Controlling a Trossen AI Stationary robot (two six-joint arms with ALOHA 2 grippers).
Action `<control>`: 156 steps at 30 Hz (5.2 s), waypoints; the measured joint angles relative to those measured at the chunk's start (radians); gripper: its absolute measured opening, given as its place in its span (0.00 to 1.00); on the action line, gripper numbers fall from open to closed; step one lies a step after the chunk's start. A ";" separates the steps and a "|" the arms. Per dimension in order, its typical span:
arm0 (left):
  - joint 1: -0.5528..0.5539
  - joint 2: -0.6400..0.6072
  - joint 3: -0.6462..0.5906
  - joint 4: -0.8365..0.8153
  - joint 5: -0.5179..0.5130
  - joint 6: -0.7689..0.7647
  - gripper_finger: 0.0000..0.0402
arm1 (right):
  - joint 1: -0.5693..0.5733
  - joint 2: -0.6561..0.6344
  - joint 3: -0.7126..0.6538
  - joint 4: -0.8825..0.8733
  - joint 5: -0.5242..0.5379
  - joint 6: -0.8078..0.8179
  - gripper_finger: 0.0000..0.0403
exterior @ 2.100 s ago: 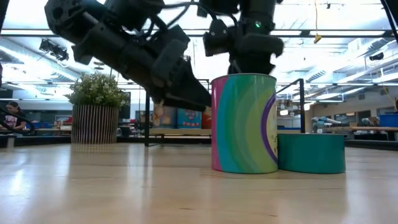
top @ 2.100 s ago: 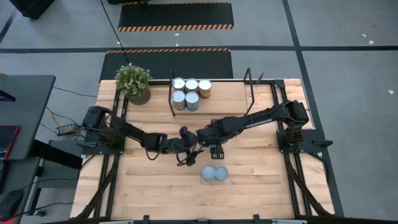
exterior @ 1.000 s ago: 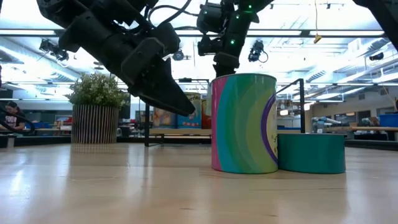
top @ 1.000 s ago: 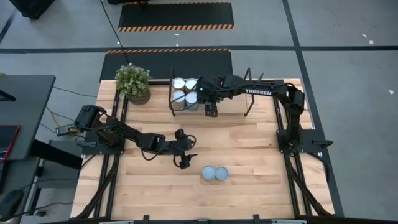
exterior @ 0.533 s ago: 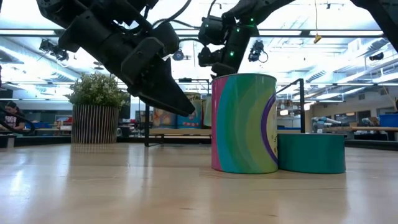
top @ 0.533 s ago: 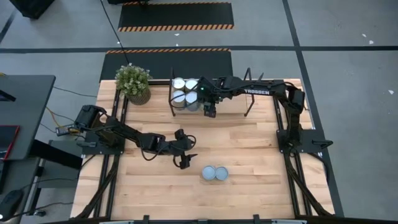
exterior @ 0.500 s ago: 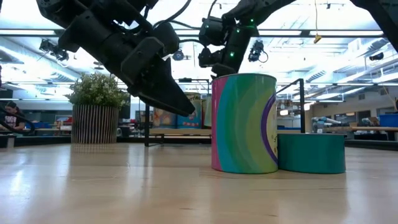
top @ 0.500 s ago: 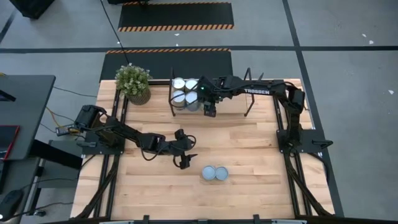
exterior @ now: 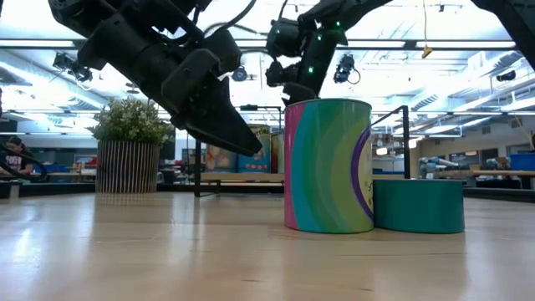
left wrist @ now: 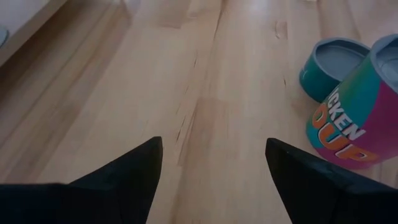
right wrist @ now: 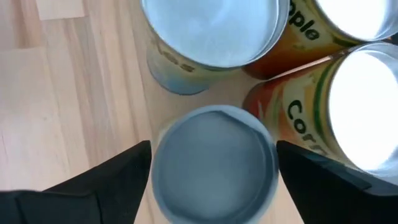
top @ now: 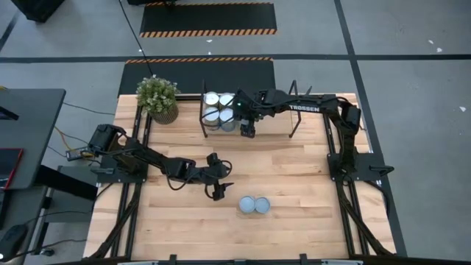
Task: Pick and place cans onto a shelf
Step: Put the canned mixed vegetables on the shelf, then put the canned chicken soup on the shelf
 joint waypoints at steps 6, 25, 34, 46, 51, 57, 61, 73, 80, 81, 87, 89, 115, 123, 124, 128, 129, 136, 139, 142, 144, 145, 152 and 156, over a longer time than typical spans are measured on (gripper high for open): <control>0.000 0.000 0.000 -0.004 0.010 0.000 0.72 | 0.028 -0.002 0.098 -0.111 0.048 0.004 0.87; -0.014 0.000 0.000 -0.025 0.014 -0.018 0.72 | 0.029 -0.002 -0.034 -0.120 0.243 0.070 0.87; -0.015 0.000 0.000 -0.026 0.014 -0.018 0.72 | 0.042 -0.019 -0.020 -0.182 0.215 0.073 0.87; -0.059 0.000 0.000 -0.209 0.283 0.011 0.72 | 0.152 -0.151 -0.018 -0.327 -0.005 0.211 0.87; -0.107 0.004 0.000 -0.190 0.416 -0.031 0.72 | 0.262 -0.173 -0.018 -0.361 -0.117 0.290 0.87; -0.210 0.023 0.001 -0.077 0.249 -0.172 0.72 | 0.457 -0.167 -0.039 -0.279 0.010 0.277 0.87; -0.294 0.027 0.013 -0.053 0.094 -0.252 0.72 | 0.598 -0.183 -0.097 -0.142 0.015 0.281 0.87; -0.386 0.170 0.211 -0.073 -0.190 -0.253 0.72 | 0.867 -0.186 -0.290 0.231 0.160 0.334 0.87; -0.349 0.259 0.273 -0.073 -0.219 -0.280 0.72 | 0.884 -0.162 -0.341 0.208 0.175 0.442 0.93; -0.346 0.262 0.272 -0.073 -0.219 -0.283 0.72 | 0.883 -0.161 -0.350 0.197 0.169 0.468 0.95; -0.330 0.277 0.273 -0.037 -0.220 -0.296 0.72 | 0.860 -0.131 -0.418 0.253 0.154 0.524 0.98; -0.324 0.290 0.273 -0.012 -0.219 -0.294 0.72 | 0.852 -0.116 -0.437 0.321 0.152 0.488 0.98; -0.287 0.207 0.241 -0.140 -0.234 -0.110 0.44 | 0.657 -0.095 -0.438 0.457 -0.012 0.295 0.75; -0.248 -0.052 0.019 0.039 -0.366 0.082 0.37 | 0.504 -0.276 -0.438 0.410 -0.044 0.163 0.75; -0.239 -0.080 -0.010 0.092 -0.359 0.103 0.36 | 0.484 -0.298 -0.438 0.410 -0.055 0.150 0.75; -0.219 -0.180 -0.112 0.197 -0.351 0.190 0.35 | 0.432 -0.350 -0.436 0.369 -0.061 0.151 0.75; -0.214 -0.203 -0.136 0.203 -0.350 0.200 0.35 | 0.424 -0.357 -0.431 0.335 -0.057 0.154 0.75; -0.181 -0.288 -0.230 0.333 -0.349 0.254 0.35 | 0.369 -0.384 -0.315 -0.002 -0.004 0.197 0.75; -0.167 -0.314 -0.229 0.342 -0.349 0.256 0.35 | 0.315 -0.397 -0.309 -0.066 0.000 0.195 0.75; -0.164 -0.326 -0.232 0.331 -0.349 0.269 0.35 | 0.243 -0.405 -0.323 -0.071 0.055 0.132 0.75; -0.164 -0.330 -0.231 0.341 -0.349 0.290 0.35 | 0.173 -0.406 -0.349 -0.008 0.075 0.069 0.75; -0.164 -0.334 -0.231 0.342 -0.349 0.302 0.35 | 0.129 -0.404 -0.359 0.030 0.047 0.040 0.75; -0.175 -0.341 -0.230 0.333 -0.349 0.263 0.35 | -0.125 -0.329 -0.371 0.178 -0.062 -0.071 0.75; -0.182 -0.341 -0.230 0.327 -0.349 0.244 0.35 | -0.180 -0.281 -0.371 0.277 -0.205 -0.076 0.75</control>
